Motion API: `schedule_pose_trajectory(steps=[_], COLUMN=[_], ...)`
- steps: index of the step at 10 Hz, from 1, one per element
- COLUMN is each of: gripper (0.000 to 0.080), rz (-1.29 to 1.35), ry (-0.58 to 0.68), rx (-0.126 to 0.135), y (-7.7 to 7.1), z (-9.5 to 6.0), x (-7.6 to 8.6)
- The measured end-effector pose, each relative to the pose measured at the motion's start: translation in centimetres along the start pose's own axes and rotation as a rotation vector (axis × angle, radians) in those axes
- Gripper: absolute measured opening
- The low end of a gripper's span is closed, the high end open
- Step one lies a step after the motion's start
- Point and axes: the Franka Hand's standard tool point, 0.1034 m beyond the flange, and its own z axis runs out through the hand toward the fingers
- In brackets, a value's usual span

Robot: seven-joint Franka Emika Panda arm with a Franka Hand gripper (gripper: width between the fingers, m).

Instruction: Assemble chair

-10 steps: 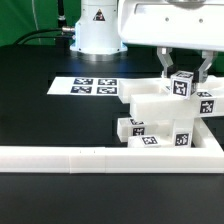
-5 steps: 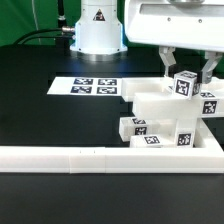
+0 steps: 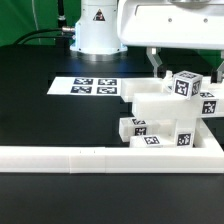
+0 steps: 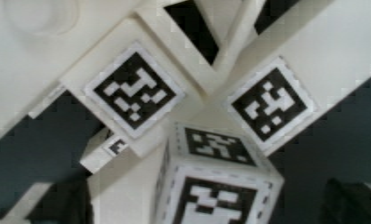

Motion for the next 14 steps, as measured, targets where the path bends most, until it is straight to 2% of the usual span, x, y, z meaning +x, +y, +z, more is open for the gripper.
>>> schedule_pose_trajectory(steps=[2, 9, 11, 12, 13, 14], gripper=[0.0648, 0.0648, 0.0648, 0.0528, 0.0346, 0.0282], rz=[-0.152, -0.664, -0.678, -0.664, -0.644, -0.646], ry=[0.007, 0.002, 0.001, 0.001, 0.002, 0.002], rx=[-0.018, -0.02, -0.02, -0.019, -0.019, -0.019], y=[-0.28, 0.28, 0.34, 0.33, 0.33, 0.34], z=[0.02, 0.04, 0.03, 0.03, 0.03, 0.02], x=[-0.18, 0.1, 0.13, 0.13, 0.12, 0.15])
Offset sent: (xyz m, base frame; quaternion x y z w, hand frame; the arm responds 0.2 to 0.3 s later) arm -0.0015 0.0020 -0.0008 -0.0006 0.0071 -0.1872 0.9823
